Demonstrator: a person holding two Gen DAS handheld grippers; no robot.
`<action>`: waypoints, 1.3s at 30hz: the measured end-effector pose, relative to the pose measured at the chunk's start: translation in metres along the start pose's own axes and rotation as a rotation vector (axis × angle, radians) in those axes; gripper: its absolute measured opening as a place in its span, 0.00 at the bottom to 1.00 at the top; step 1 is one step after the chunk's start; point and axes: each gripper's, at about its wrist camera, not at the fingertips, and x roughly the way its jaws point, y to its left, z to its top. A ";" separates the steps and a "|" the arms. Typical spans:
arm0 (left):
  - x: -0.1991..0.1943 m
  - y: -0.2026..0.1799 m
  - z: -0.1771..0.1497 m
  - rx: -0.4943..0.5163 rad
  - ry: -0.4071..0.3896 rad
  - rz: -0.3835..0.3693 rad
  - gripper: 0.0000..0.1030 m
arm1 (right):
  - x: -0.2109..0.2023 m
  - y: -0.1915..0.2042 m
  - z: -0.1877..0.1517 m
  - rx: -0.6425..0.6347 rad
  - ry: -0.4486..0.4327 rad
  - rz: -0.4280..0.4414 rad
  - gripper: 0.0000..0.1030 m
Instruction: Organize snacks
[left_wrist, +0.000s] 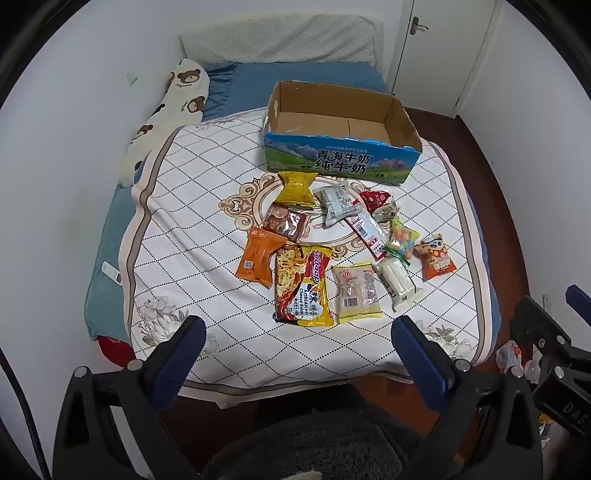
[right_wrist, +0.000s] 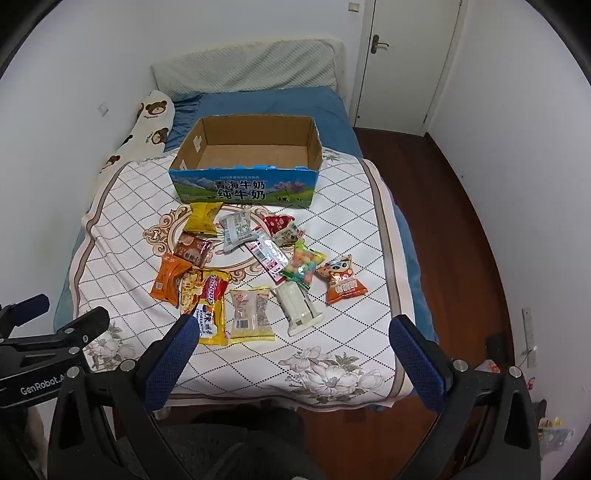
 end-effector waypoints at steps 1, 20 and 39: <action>0.000 0.000 0.000 0.001 0.001 0.000 1.00 | 0.000 0.000 0.000 -0.001 0.009 -0.003 1.00; -0.001 0.000 0.000 0.001 -0.001 0.000 1.00 | 0.002 -0.001 -0.001 0.005 0.010 0.008 1.00; -0.015 -0.003 -0.001 -0.003 -0.018 -0.002 1.00 | -0.011 0.002 0.001 0.009 0.003 0.016 1.00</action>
